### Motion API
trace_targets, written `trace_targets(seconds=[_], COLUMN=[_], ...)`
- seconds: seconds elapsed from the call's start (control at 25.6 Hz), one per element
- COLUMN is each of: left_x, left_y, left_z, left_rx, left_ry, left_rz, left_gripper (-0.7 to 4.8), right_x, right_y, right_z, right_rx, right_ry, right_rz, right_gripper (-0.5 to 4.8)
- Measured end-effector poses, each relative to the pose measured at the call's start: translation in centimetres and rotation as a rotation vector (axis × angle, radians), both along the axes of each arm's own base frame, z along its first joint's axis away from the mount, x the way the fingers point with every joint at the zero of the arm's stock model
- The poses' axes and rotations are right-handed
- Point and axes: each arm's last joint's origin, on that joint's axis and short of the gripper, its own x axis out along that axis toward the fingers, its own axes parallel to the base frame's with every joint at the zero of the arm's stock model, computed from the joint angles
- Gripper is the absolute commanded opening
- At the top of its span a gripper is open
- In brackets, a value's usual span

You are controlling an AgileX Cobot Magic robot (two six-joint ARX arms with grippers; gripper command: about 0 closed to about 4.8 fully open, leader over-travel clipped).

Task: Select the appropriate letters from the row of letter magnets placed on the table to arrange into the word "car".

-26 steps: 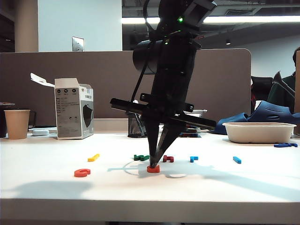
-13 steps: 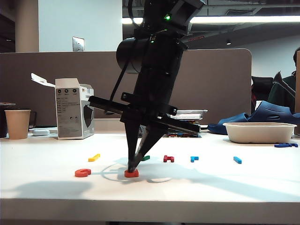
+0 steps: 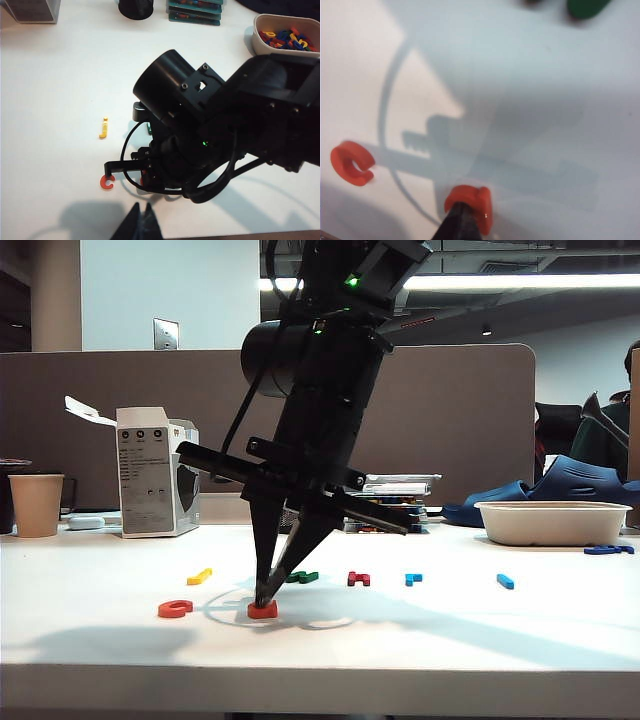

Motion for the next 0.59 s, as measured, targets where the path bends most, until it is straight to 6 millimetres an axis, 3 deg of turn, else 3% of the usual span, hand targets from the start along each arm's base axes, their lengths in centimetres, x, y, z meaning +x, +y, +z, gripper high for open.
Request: trace_targets(seconds=[0.59], left_x=[0.0], left_y=[0.01], left_z=[0.01], left_rx=[0.0], left_ry=[0.0], left_rz=[0.0], left_gripper=[-0.05], right_x=[-0.19], right_y=[-0.32], right_z=[0.79], right_rx=[-0.007], right_ry=[-0.01], right_rz=[-0.003], right_gripper=[-0.06])
